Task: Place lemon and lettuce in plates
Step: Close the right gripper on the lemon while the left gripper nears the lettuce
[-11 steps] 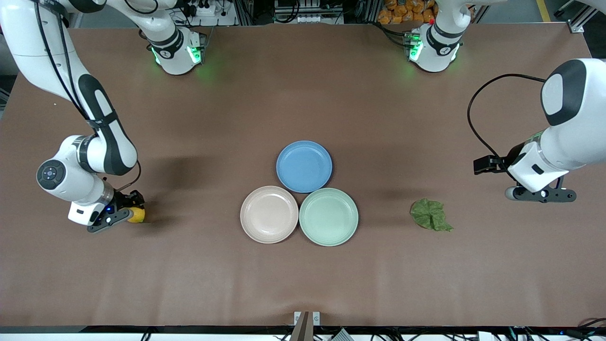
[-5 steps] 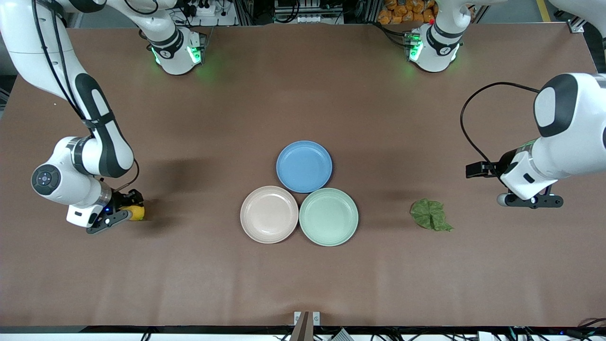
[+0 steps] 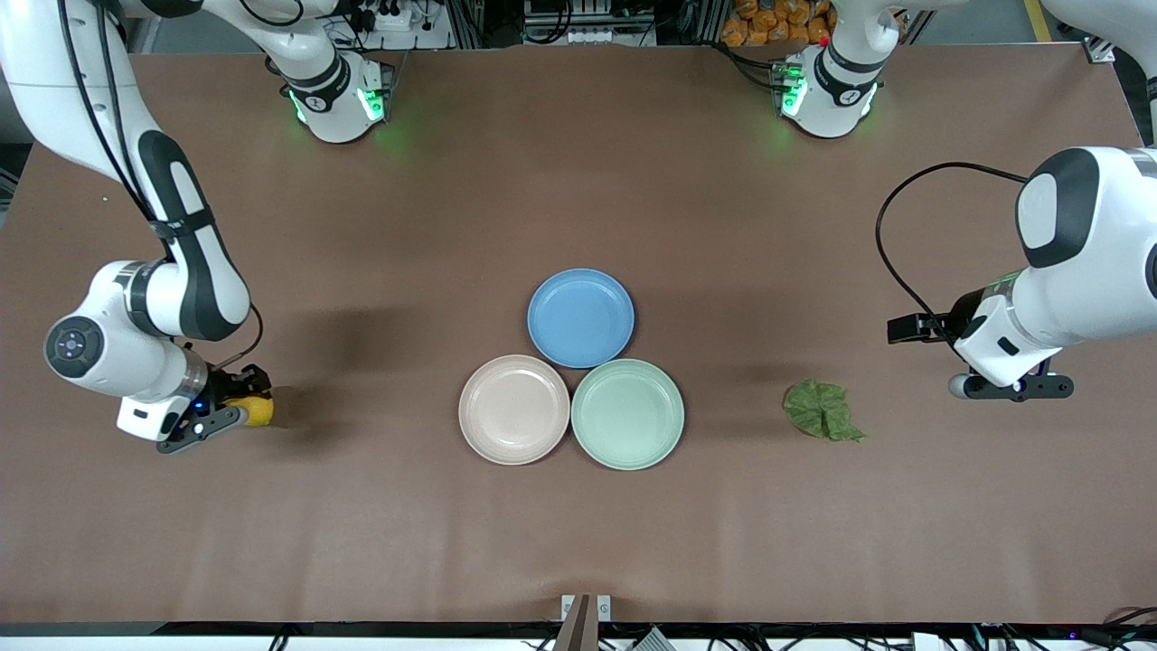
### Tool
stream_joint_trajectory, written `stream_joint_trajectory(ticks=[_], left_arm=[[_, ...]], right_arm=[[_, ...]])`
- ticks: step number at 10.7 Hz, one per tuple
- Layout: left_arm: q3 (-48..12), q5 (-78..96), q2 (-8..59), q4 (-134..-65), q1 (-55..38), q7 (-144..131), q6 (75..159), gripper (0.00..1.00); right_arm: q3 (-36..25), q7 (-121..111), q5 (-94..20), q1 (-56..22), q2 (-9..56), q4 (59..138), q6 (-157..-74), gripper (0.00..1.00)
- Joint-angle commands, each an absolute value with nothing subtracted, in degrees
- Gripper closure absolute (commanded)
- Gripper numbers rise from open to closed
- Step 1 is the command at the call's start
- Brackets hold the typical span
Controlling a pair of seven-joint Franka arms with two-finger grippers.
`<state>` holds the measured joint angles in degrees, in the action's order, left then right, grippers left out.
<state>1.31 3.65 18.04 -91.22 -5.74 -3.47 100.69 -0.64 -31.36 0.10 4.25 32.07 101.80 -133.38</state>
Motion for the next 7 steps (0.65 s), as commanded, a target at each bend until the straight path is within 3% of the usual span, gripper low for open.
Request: stream_joint_trajectory(ticks=[1,4,7], left_arm=[[1.5,4.66,19.33,-90.09,-4.14,-0.72,102.39,0.0],[1.23,4.22,19.77,-89.91,-6.23,-1.05,102.39,0.0],[1.23,3.87,21.52,-88.87,-6.41,-1.93,102.48,0.0]], right_arm=[[-0.53,-32.6,0.18,3.52,24.46,102.39,-125.63,1.0],[-0.27,-33.31,0.09,3.34,22.15,100.65,-119.12,1.0],[1.23,-31.39,-3.23,2.73,22.15,99.32,-117.77,1.0]])
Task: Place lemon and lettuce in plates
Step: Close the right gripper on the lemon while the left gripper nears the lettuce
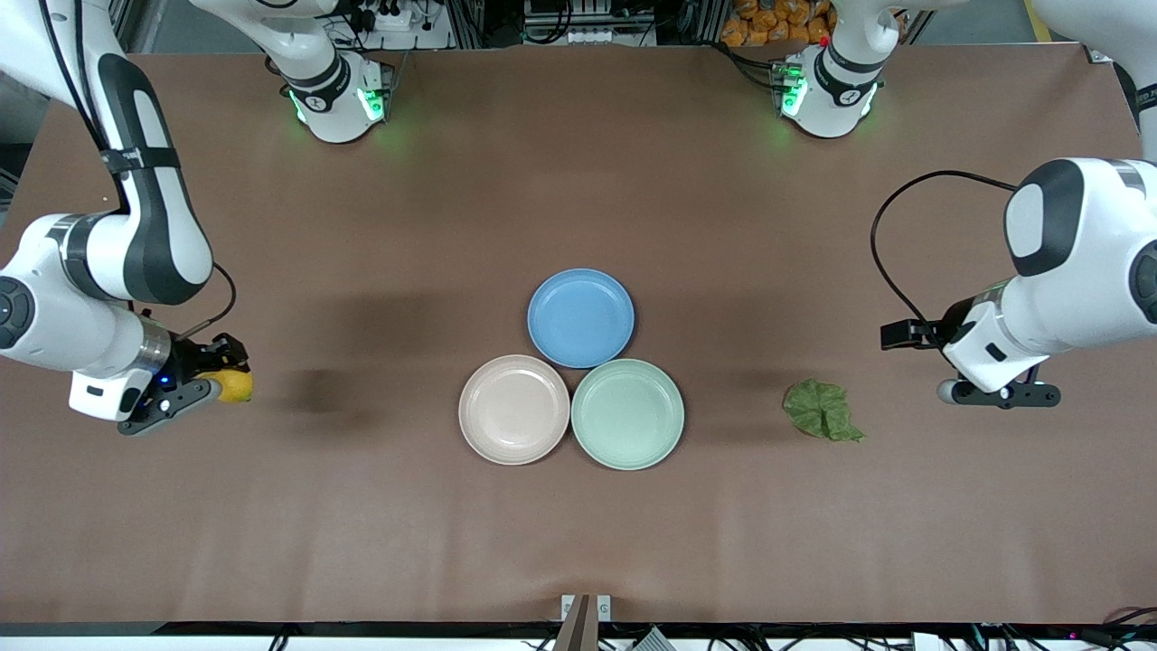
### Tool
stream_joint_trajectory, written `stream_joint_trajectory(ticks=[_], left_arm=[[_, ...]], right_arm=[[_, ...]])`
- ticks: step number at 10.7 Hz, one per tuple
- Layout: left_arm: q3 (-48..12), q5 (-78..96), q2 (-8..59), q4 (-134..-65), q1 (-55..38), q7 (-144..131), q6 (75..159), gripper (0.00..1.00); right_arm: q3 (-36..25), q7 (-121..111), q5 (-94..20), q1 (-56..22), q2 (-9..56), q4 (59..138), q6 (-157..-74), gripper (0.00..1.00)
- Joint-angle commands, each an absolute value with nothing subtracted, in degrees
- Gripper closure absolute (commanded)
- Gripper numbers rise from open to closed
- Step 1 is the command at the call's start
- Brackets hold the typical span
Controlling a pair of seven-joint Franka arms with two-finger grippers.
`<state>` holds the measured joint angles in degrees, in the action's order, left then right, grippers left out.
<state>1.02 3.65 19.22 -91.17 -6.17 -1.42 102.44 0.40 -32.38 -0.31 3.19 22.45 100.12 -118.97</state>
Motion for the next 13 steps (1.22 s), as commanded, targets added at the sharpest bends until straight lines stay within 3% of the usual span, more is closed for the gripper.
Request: stream_joint_trajectory(ticks=[1,6,13], left_arm=[[1.4,3.0,23.45,-88.25,-7.55,-2.72,102.65,0.0],[1.14,0.53,24.96,-88.33,-8.09,-7.73,106.33,0.0],[1.05,1.41,29.09,-88.51,-8.17,-11.59,110.03,0.0]], right_arm=[[1.23,-29.9,-3.69,1.85,22.24,99.23,-117.77,1.0],[1.14,-15.15,-3.43,-5.0,22.24,98.62,-116.54,1.0],[1.23,10.26,-3.69,-15.72,25.57,91.06,-114.7,1.0]])
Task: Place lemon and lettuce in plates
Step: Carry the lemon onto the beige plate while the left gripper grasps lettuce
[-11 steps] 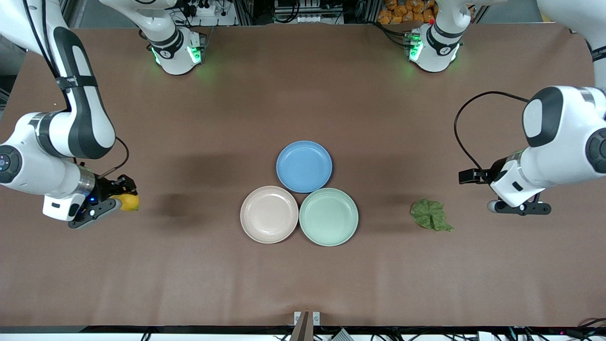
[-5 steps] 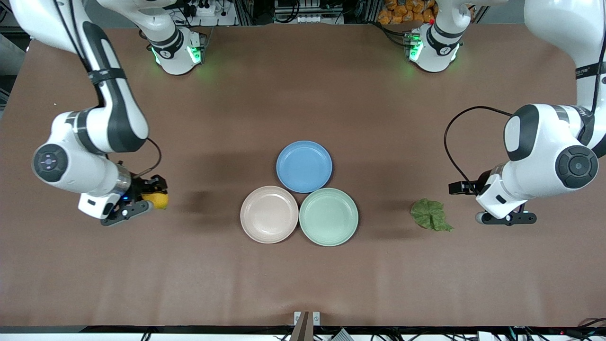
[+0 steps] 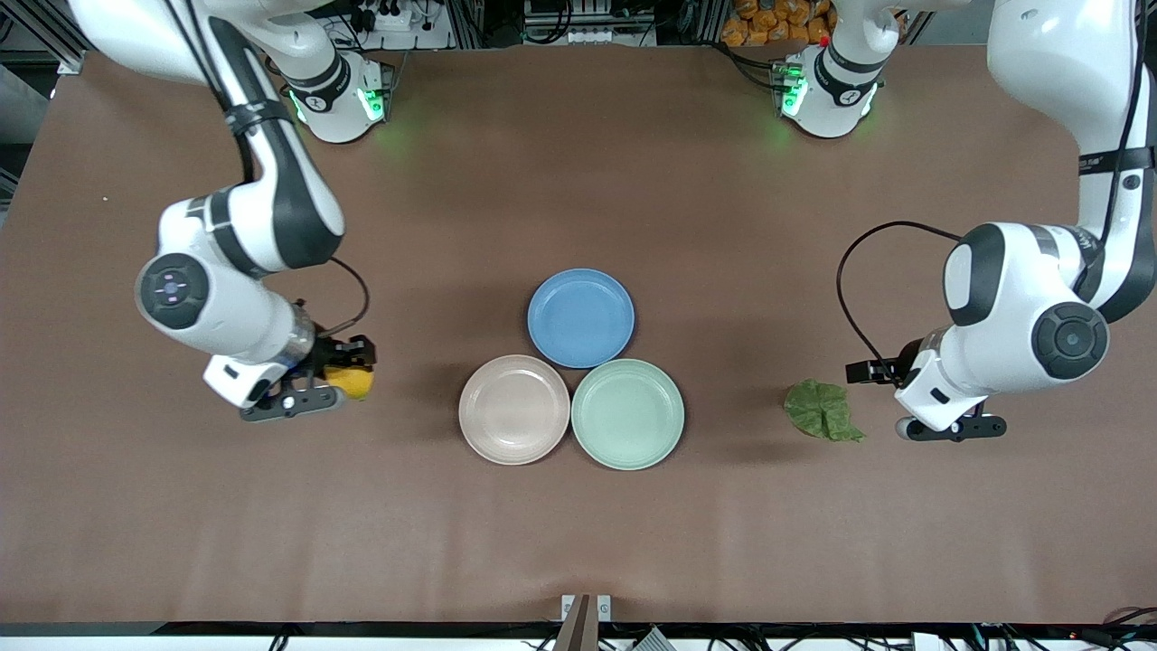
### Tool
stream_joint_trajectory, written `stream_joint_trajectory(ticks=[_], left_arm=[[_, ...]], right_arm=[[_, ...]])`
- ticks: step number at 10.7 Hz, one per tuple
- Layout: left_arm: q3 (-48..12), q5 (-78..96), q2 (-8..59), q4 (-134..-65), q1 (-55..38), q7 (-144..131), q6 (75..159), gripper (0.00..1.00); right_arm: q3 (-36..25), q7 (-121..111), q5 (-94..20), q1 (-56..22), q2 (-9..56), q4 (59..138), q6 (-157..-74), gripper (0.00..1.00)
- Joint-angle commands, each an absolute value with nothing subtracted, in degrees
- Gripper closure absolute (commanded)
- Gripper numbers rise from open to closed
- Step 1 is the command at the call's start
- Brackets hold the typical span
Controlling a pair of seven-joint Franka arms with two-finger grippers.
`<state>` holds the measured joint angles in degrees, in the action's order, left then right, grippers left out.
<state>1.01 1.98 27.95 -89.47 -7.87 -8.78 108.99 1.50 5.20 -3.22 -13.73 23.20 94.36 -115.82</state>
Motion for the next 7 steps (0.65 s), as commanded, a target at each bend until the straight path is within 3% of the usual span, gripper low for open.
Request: stream_joint_trajectory(ticks=[1,7], left_arm=[[1.05,1.32,29.35,-88.77,-8.26,-12.82,111.08,0.0],[0.62,3.42,31.55,-91.32,-8.26,-13.97,119.26,0.0]], right_arm=[[1.23,13.33,-3.6,-17.21,26.19,91.05,-114.96,1.0],[1.23,24.24,-5.7,-20.12,28.91,89.66,-119.43,1.0]])
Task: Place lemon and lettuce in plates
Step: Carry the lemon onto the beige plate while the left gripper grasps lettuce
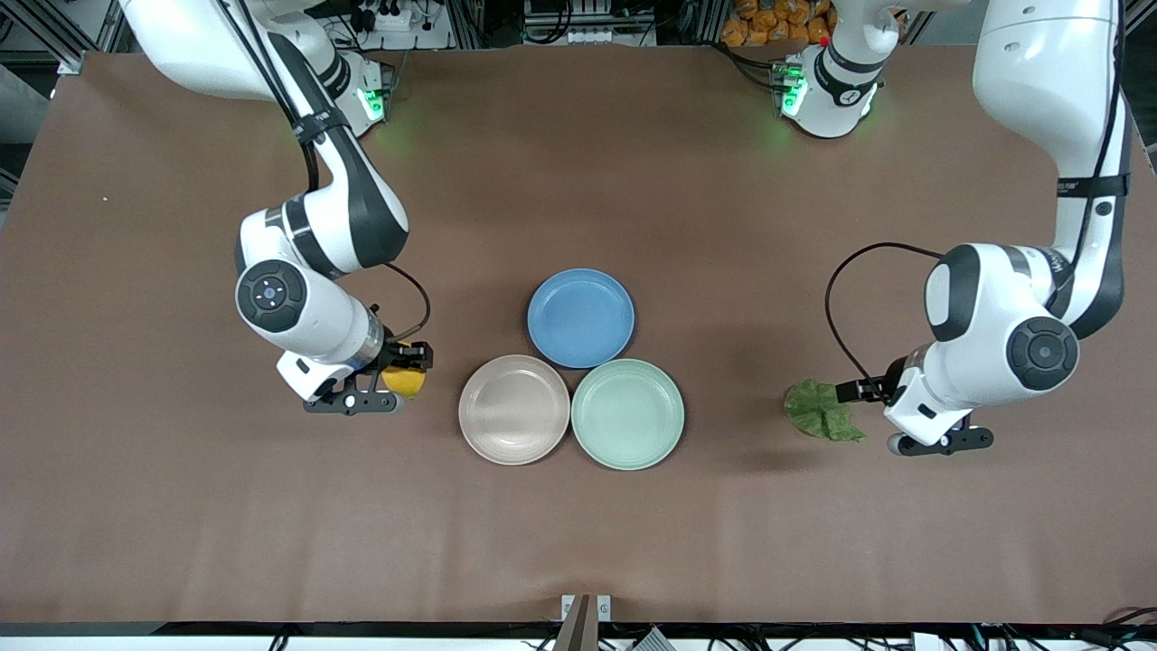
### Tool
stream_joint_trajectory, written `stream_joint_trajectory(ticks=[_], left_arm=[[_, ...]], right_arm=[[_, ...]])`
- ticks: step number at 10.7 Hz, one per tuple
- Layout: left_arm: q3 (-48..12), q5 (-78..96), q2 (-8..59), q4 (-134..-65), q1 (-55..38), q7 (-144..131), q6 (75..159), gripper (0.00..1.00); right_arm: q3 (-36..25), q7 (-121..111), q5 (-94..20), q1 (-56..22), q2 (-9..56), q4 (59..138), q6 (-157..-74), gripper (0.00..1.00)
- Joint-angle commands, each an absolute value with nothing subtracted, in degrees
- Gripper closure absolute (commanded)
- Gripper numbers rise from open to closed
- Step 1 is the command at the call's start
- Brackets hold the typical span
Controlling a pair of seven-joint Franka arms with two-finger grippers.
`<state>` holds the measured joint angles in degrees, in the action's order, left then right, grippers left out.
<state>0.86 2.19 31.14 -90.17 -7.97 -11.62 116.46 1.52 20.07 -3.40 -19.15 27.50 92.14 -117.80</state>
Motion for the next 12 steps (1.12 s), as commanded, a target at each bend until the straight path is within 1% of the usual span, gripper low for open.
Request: stream_joint_trajectory(ticks=[1,4,6,8,10,12], left_arm=[[0.62,3.43,31.81,-91.23,-8.26,-15.28,119.18,0.0],[0.53,3.43,31.99,-90.88,-8.43,-15.47,119.27,0.0],[0.53,3.43,32.87,-90.97,-8.53,-16.34,120.32,0.0],[0.53,3.52,34.36,-90.88,-8.87,-16.96,121.81,0.0],[0.44,3.52,35.76,-90.88,-9.32,-17.31,123.04,0.0],[0.44,3.52,37.78,-91.05,-9.49,-17.49,126.02,0.0]], right_arm=[[1.23,25.13,-7.19,-20.56,29.7,88.87,-119.79,1.0],[1.23,29.34,-11.16,-21.71,32.33,85.79,-123.04,1.0],[1.23,31.28,-11.86,-22.32,33.31,85.52,-126.36,1.0],[1.23,33.22,-17.38,-23.98,34.97,85.43,-132.34,1.0],[1.23,33.57,-17.84,-24.61,36.64,85.43,-134.81,1.0],[1.23,37.41,-19.59,-24.7,38.58,85.43,-137.71,1.0]])
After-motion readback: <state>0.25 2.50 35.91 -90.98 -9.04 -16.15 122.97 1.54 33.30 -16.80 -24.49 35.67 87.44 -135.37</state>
